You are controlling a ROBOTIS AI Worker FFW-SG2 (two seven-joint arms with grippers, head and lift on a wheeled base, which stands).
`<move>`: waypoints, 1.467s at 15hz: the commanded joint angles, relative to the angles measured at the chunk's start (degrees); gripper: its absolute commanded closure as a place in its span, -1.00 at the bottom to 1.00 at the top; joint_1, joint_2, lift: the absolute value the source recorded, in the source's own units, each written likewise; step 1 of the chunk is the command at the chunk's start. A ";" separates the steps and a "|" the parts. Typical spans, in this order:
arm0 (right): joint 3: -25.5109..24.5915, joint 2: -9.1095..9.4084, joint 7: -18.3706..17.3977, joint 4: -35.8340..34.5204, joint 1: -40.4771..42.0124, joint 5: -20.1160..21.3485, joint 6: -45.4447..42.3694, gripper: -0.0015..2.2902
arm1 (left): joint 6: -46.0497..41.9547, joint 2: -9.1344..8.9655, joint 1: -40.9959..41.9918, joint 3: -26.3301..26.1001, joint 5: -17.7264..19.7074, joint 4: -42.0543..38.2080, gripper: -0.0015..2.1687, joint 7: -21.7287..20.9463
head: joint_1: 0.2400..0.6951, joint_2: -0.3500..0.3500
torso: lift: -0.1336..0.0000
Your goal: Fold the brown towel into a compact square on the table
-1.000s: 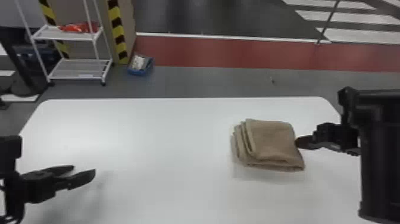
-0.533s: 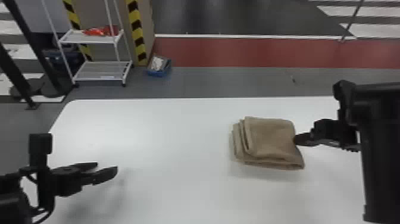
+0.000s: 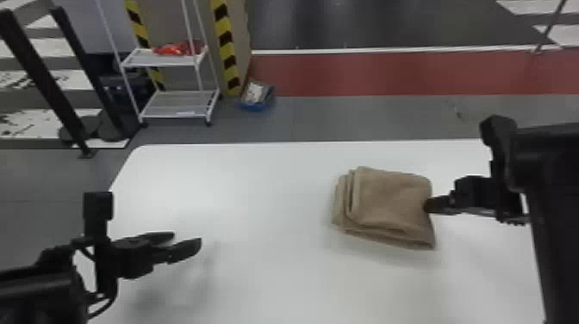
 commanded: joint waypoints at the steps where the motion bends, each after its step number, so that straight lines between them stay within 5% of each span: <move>1: -0.67 0.15 3.49 -9.36 3.19 -1.70 0.35 0.97 | -0.01 0.24 0.15 0.94 0.26 -0.12 -0.95 -0.15 | 1.00 0.26 | -0.85; 5: -2.17 0.15 -1.70 -9.01 2.05 -8.64 -0.82 0.97 | -0.01 0.24 0.06 0.68 0.26 -0.12 -0.95 -0.24 | 1.00 0.34 | -0.85; 7: -1.82 0.15 -7.41 -1.81 2.05 -13.04 -14.89 0.97 | -0.01 0.24 0.06 0.76 0.26 -0.12 -0.95 -0.32 | 1.00 0.32 | -0.85; 10: -0.32 0.15 -10.05 9.97 -0.15 -16.20 -27.72 0.97 | -0.01 0.33 0.41 1.47 0.35 -0.12 -0.95 -0.41 | 1.00 0.34 | -0.85; 17: 8.47 0.15 -6.79 3.29 4.42 -17.70 -17.35 0.97 | -0.01 0.33 0.50 1.91 0.62 -0.12 -0.95 -0.24 | 1.00 0.57 | -0.85; 22: 11.72 0.15 -1.26 -7.08 9.87 -16.64 -8.38 0.97 | -0.18 0.33 0.50 2.26 0.62 -0.12 -0.95 -0.32 | 1.00 0.74 | -0.85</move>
